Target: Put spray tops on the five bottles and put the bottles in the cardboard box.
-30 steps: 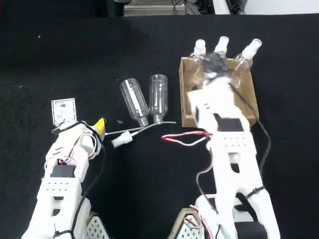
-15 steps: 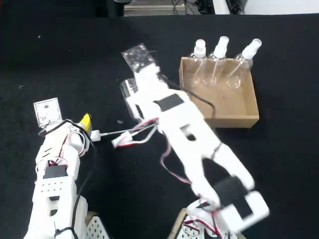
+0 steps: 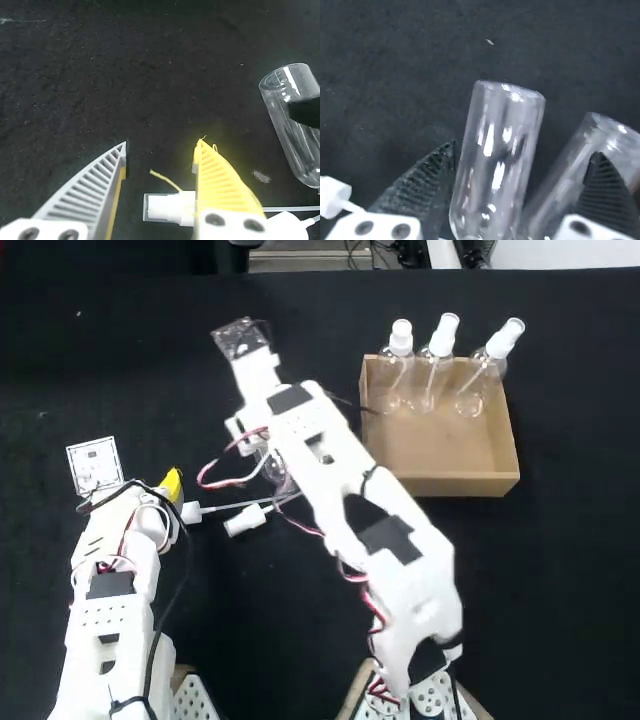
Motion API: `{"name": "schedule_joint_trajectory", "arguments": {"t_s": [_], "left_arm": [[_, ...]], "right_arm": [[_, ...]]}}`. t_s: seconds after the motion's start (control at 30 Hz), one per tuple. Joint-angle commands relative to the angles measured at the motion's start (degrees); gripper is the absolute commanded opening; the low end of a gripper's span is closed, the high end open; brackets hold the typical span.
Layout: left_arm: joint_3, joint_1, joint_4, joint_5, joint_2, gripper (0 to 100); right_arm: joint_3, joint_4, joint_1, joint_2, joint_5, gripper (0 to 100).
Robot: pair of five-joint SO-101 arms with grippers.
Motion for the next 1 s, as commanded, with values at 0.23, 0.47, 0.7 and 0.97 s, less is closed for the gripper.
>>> {"name": "schedule_joint_trajectory", "arguments": {"t_s": [0.23, 0.47, 0.7, 0.97], "left_arm": [[-0.40, 1.54, -1.41, -0.26, -0.88, 21], [-0.48, 1.54, -1.41, -0.26, -0.88, 21], [-0.66, 1.54, -1.23, -0.26, -0.88, 21], [-0.57, 1.54, -1.05, -0.44, -0.88, 21]], "right_arm": [[-20.88, 11.52, -1.05, 12.18, 0.00, 21.8], [-34.77, 25.58, 2.29, 10.15, 0.00, 4.7], [-45.85, 46.15, 6.07, 6.20, 8.62, 1.1], [-18.77, 45.63, 4.84, -15.08, 16.00, 1.1]]}}
